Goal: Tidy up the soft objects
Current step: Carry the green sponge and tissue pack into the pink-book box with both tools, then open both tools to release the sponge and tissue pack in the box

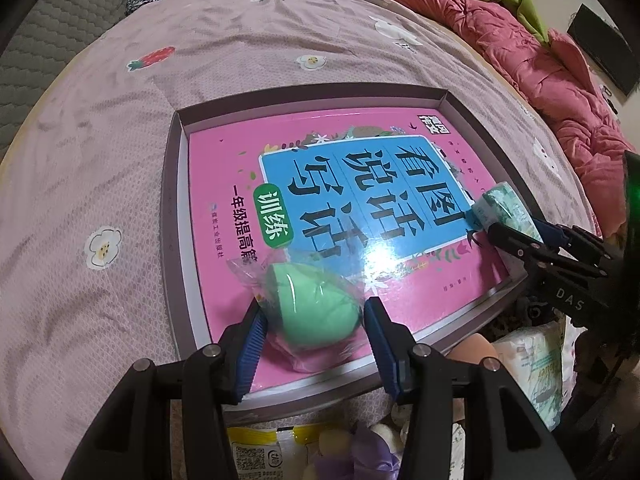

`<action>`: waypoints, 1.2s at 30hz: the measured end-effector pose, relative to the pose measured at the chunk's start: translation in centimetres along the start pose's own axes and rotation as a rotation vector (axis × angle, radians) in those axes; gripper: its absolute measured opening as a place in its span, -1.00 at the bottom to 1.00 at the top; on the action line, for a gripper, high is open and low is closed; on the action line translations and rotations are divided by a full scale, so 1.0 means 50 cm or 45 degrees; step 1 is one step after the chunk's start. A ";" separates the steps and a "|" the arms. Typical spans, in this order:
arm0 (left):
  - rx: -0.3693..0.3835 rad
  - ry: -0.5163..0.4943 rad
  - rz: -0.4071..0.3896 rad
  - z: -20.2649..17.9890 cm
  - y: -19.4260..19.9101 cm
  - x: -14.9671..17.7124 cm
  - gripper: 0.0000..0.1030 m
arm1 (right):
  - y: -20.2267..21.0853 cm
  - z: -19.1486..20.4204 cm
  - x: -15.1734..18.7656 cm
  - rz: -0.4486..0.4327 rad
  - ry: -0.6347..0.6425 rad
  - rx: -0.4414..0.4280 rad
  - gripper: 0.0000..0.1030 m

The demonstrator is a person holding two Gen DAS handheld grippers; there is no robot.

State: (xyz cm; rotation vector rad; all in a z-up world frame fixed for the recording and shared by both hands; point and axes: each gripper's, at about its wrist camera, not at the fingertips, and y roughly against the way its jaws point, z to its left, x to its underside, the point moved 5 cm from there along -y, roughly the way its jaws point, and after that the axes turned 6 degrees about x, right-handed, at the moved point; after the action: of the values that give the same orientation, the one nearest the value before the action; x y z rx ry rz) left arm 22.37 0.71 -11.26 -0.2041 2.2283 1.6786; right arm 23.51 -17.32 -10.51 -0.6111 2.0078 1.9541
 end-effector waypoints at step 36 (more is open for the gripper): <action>-0.020 0.038 -0.027 0.006 0.022 0.015 0.20 | 0.194 -0.048 0.042 -0.204 -0.092 -0.082 0.41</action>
State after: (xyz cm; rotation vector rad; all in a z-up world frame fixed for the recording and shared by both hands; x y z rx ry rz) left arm 21.36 1.36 -10.61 -0.2578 2.2271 1.6932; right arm 17.28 -19.95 -2.88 -0.6839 1.8006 1.9232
